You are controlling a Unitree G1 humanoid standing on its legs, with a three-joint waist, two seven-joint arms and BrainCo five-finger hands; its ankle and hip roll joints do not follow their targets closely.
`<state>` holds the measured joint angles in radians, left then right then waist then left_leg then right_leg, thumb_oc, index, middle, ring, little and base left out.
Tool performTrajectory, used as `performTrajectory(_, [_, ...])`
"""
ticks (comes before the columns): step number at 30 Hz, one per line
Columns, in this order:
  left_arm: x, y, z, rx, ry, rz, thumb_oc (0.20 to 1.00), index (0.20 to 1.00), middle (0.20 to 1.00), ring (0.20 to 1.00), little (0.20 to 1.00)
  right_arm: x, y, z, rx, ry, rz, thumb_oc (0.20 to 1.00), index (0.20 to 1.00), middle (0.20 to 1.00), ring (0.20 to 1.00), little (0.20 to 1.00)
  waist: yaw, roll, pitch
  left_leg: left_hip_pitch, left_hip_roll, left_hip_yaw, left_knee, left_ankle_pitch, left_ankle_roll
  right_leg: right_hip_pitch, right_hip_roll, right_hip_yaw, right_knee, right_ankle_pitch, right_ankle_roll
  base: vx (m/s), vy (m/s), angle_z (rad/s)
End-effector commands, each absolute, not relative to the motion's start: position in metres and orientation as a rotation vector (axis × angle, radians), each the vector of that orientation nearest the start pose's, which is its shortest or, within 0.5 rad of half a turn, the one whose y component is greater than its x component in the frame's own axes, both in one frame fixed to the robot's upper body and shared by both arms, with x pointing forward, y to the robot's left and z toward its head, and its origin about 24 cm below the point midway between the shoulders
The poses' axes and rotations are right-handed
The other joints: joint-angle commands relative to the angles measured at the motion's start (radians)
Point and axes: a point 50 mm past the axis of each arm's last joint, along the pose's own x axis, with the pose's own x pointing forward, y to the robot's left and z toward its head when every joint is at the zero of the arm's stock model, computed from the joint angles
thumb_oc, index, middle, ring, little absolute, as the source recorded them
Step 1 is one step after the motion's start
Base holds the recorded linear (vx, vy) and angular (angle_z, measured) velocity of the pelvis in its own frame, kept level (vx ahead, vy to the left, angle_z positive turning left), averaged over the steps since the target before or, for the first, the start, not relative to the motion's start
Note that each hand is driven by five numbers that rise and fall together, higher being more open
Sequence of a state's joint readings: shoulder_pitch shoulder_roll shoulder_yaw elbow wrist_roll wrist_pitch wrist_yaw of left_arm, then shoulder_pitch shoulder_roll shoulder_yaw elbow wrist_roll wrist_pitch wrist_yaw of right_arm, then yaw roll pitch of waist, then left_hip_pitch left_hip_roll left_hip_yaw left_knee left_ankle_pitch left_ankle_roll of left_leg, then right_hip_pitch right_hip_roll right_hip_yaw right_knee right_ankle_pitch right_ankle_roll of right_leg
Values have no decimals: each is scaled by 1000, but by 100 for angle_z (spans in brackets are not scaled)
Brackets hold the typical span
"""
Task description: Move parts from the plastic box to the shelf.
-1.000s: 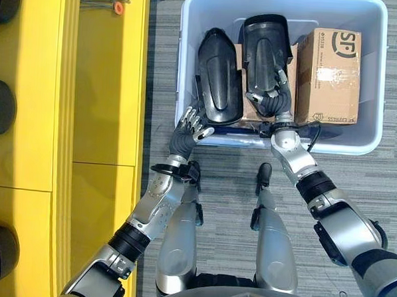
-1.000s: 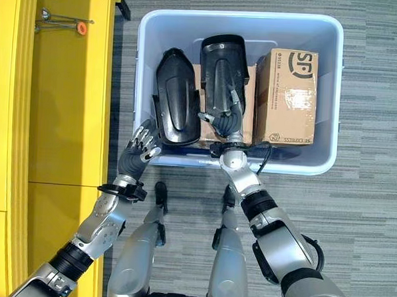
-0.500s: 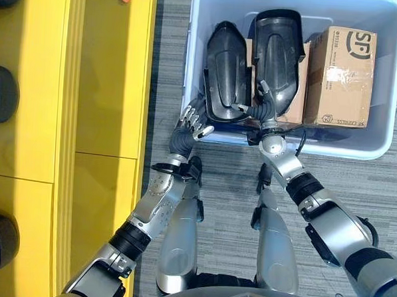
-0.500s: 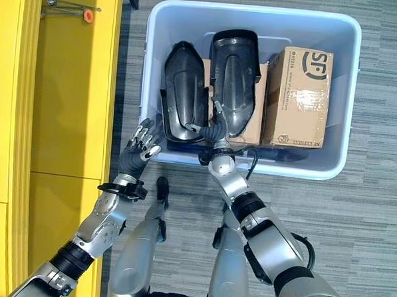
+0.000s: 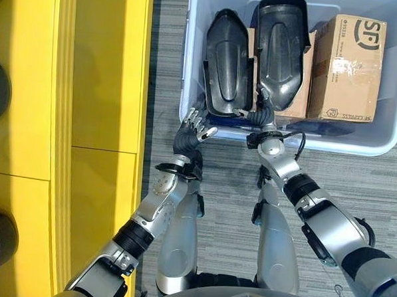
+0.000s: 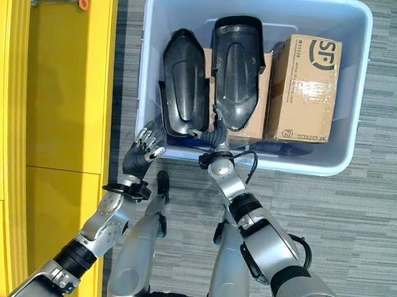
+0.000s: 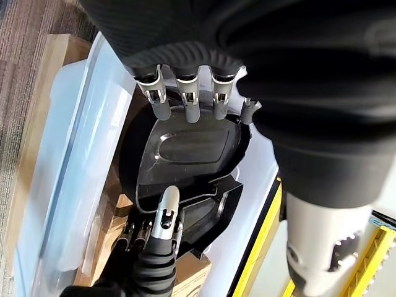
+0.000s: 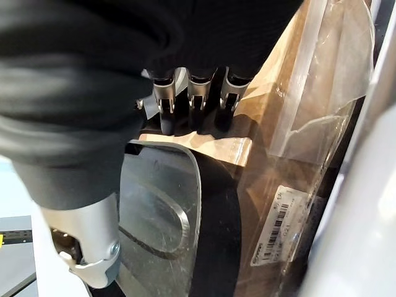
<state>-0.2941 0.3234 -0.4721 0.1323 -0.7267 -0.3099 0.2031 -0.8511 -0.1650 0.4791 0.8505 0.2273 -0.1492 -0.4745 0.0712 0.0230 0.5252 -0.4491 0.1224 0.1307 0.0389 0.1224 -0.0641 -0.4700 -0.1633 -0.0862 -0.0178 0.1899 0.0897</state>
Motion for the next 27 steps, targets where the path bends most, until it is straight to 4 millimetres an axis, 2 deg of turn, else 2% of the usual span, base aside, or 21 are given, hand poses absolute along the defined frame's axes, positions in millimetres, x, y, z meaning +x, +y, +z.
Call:
performTrajectory(1, [283, 104, 100, -406, -253, -267, 1000, 1000, 1000, 1000, 1000, 386, -76, 127, -219, -186, -44, 1000, 1000, 1000, 1000, 1000, 21, 14, -5, -42, 29, -48, 65, -48, -5, -8, -67, -21, 137, -107, 56, 0, 0, 0])
performTrajectory(14, [283, 99, 101, -405, -252, -285, 1000, 1000, 1000, 1000, 1000, 388, -74, 121, -224, -145, -51, 1000, 1000, 1000, 1000, 1000, 20, 29, -5, -66, 28, -47, 65, -46, -6, -46, -65, -17, 150, -108, 56, 0, 0, -1])
performTrajectory(27, [283, 100, 103, -404, -259, -286, 1000, 1000, 1000, 1000, 1000, 390, -76, 115, -241, -113, -63, 1000, 1000, 1000, 1000, 1000, 23, 31, -5, -81, 25, -54, 66, -46, -5, -55, -66, -24, 155, -112, 55, 0, -1, -1])
